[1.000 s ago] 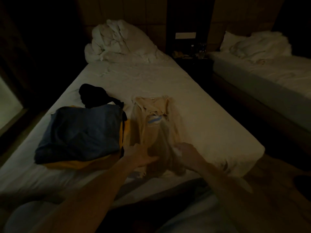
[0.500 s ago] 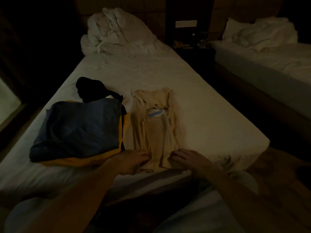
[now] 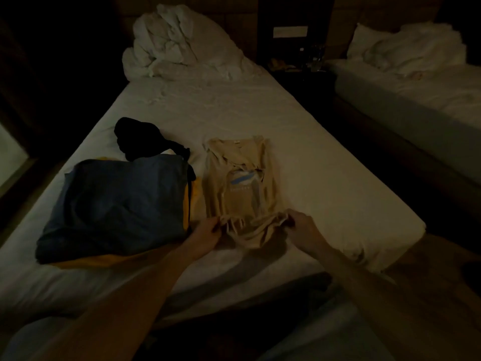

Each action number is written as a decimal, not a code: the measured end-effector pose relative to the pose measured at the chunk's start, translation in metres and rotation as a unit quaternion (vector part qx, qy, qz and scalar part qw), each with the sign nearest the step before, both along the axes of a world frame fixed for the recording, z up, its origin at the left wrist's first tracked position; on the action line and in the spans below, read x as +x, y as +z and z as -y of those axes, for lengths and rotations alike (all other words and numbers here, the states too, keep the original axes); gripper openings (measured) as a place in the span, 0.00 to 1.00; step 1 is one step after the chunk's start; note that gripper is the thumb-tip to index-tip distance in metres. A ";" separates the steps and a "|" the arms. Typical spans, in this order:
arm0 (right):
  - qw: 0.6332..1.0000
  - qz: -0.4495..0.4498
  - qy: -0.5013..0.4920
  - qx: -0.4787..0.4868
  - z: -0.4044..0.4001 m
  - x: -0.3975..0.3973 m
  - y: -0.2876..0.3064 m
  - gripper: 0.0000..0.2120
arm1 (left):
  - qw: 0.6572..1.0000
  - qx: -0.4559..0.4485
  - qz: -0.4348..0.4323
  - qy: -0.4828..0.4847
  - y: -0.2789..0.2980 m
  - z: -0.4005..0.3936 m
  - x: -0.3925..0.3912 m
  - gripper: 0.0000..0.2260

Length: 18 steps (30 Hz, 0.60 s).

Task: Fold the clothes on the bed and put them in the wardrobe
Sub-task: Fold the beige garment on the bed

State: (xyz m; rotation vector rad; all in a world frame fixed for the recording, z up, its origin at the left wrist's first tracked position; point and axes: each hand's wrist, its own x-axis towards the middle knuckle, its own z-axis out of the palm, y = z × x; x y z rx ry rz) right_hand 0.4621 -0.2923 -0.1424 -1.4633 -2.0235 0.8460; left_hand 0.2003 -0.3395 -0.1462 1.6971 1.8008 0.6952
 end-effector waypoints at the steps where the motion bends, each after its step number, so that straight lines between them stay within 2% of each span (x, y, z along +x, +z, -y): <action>1: 0.998 -0.047 -0.032 -0.002 -0.008 -0.002 0.010 0.06 | 0.999 0.025 0.035 0.034 0.005 -0.007 0.000 0.10; 2: 0.995 -0.085 -0.057 -0.002 -0.018 -0.004 0.019 0.01 | 0.994 0.044 0.077 0.068 0.011 -0.015 0.000 0.08; 3: 0.991 -0.109 -0.078 0.005 -0.029 -0.008 0.029 0.03 | 0.987 0.061 0.109 0.103 0.019 -0.024 0.001 0.06; 5: 0.983 -0.147 -0.105 0.020 -0.053 -0.017 0.048 0.08 | 0.966 0.080 0.189 0.159 0.038 -0.045 0.000 0.09; 8: 0.974 -0.190 -0.121 0.037 -0.091 -0.036 0.080 0.09 | 0.933 0.067 0.314 0.161 0.072 -0.081 -0.005 0.10; 12: 0.973 -0.179 -0.141 0.019 -0.162 -0.060 0.106 0.14 | 0.949 0.080 0.284 0.111 0.101 -0.139 -0.031 0.10; 15: 0.974 -0.148 -0.170 0.000 -0.224 -0.079 0.108 0.21 | 0.925 0.061 0.341 0.156 0.105 -0.192 -0.053 0.07; 18: 0.982 -0.086 -0.165 -0.026 -0.288 -0.099 0.091 0.22 | 0.909 0.044 0.373 0.177 0.093 -0.252 -0.071 0.05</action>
